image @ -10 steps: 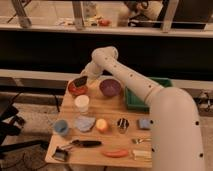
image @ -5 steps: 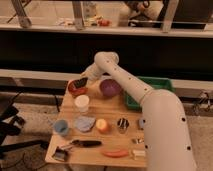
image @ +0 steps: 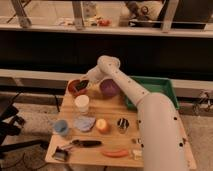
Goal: Wipe red bowl with eraser
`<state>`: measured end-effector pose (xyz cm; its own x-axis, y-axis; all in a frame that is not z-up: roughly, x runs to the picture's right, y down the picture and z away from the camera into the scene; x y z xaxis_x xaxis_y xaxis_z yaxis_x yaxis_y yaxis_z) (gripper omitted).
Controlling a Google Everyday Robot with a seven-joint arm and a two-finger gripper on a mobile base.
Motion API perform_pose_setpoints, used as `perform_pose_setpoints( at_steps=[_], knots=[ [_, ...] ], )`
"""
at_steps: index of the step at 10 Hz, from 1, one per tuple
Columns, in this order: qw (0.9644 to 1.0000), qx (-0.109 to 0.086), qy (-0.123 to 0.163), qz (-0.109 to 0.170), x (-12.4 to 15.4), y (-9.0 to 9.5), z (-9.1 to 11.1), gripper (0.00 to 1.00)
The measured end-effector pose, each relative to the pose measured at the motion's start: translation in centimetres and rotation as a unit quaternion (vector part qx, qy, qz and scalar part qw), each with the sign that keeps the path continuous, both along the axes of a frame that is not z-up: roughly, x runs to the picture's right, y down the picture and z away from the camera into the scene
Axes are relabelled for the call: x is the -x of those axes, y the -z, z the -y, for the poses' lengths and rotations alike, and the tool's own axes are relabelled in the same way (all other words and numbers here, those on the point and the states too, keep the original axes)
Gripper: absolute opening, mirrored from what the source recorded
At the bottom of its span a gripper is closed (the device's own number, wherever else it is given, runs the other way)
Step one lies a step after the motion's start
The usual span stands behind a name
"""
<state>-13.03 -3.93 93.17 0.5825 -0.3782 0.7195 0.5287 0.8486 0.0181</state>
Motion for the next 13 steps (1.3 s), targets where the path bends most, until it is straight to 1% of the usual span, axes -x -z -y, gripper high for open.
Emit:
perform_pose_setpoints(
  at_steps=[2, 4, 7, 10, 13],
  knots=[
    [0.9999, -0.003, 0.007, 0.015, 1.2, -0.1, -0.4, 0.01],
    [0.9994, -0.011, 0.016, 0.029, 2.8, 0.2, -0.4, 0.01],
    [0.9987, -0.027, 0.025, 0.035, 3.8, 0.3, 0.6, 0.01],
    [0.9985, -0.038, 0.028, 0.028, 4.2, -1.2, 2.3, 0.01],
    [0.9987, -0.036, 0.025, 0.026, 5.3, -2.7, 2.7, 0.01]
  ],
)
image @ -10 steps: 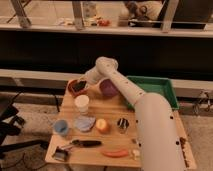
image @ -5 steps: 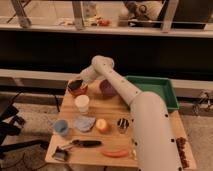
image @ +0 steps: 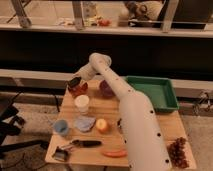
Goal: Wipe red bowl with eraser
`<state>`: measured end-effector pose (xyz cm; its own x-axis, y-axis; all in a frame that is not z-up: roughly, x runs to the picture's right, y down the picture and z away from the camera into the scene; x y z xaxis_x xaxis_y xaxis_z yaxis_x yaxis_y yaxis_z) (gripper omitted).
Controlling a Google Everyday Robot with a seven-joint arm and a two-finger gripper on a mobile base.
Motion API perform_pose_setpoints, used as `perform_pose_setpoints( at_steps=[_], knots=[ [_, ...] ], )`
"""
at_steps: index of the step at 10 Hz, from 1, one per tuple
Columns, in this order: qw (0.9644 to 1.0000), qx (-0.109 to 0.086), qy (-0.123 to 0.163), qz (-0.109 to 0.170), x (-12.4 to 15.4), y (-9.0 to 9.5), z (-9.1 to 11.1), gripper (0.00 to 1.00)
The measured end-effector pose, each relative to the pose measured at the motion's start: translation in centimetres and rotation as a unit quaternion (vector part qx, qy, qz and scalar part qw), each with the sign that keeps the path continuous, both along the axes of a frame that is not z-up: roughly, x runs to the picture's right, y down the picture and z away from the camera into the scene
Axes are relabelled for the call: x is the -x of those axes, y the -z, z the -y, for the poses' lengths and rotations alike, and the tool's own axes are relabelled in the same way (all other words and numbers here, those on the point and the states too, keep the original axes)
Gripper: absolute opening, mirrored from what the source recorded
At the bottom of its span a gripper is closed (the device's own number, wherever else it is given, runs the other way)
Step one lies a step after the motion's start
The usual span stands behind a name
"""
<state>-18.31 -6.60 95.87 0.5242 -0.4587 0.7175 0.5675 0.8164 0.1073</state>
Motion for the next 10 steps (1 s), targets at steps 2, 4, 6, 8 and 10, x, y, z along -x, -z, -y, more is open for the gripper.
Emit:
perform_pose_setpoints(
  at_steps=[2, 4, 6, 8, 10],
  knots=[
    [1.0000, 0.002, -0.002, 0.003, 0.8, -0.3, -0.1, 0.01],
    [0.9999, 0.001, -0.002, 0.013, 2.2, 0.1, -0.3, 0.01],
    [0.9997, 0.002, 0.000, 0.025, 3.1, 1.2, -0.6, 0.01],
    [0.9994, 0.004, 0.002, 0.035, 3.2, 2.5, -1.0, 0.01],
    [0.9989, 0.010, 0.005, 0.046, 3.6, 3.9, -1.7, 0.01]
  ],
)
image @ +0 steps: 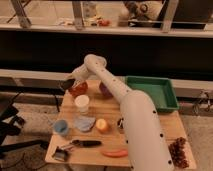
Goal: Wipe red bowl with eraser
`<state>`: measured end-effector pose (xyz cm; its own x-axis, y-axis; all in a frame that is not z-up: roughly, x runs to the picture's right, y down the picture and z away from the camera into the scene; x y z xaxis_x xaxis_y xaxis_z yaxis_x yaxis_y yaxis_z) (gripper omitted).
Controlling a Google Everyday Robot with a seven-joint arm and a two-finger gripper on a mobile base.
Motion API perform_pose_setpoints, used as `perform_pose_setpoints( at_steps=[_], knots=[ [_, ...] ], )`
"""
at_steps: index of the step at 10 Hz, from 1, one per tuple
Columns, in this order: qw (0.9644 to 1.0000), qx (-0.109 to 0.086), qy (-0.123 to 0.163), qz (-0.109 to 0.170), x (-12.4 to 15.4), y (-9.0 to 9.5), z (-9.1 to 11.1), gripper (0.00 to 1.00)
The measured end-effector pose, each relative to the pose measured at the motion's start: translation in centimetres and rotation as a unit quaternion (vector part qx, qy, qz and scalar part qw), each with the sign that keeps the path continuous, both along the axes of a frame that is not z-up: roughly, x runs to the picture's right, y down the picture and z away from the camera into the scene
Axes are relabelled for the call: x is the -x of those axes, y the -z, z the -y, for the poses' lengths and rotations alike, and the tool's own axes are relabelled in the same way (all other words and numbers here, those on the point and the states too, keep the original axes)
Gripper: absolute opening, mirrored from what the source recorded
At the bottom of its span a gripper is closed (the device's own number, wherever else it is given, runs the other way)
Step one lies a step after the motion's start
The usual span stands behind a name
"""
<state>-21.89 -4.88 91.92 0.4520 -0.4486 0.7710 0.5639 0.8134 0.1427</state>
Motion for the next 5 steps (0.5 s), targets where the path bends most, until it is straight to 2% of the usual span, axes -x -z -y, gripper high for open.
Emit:
perform_pose_setpoints(
  at_steps=[5],
  knots=[
    [0.9997, 0.025, 0.003, 0.001, -2.1, 1.5, -2.2, 0.01]
  ],
)
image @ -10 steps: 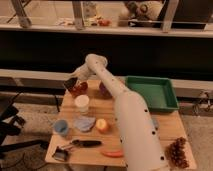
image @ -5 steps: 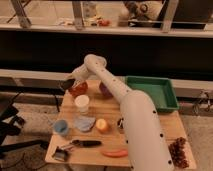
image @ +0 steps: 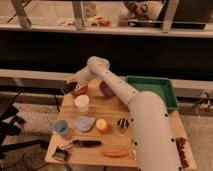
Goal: Wipe red bowl with eraser
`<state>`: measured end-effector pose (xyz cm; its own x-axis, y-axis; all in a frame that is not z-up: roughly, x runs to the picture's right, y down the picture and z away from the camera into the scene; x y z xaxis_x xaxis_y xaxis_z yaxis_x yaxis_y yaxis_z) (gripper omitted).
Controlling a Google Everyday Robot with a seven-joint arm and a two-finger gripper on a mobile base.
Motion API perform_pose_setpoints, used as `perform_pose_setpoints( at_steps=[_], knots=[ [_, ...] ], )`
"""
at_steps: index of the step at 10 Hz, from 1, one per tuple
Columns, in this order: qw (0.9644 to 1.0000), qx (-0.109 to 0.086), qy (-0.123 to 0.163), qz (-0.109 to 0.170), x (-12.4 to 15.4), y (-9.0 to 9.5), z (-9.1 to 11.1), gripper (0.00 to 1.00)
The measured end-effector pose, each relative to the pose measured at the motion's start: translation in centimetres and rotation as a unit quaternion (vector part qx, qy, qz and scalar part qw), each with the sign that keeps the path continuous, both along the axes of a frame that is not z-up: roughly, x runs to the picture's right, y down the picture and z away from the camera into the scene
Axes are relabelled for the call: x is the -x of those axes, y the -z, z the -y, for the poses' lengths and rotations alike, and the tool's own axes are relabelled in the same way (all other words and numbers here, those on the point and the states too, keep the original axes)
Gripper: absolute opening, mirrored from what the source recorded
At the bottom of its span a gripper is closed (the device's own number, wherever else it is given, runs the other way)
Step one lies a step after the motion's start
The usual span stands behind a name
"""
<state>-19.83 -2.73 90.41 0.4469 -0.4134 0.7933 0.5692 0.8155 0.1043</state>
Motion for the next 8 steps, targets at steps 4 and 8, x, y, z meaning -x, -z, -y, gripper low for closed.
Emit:
perform_pose_setpoints(
  at_steps=[4, 8],
  knots=[
    [0.9998, 0.006, -0.007, -0.015, -2.8, -0.4, -0.6, 0.01],
    [0.9993, -0.003, -0.013, -0.036, -4.3, -1.7, 0.2, 0.01]
  ],
)
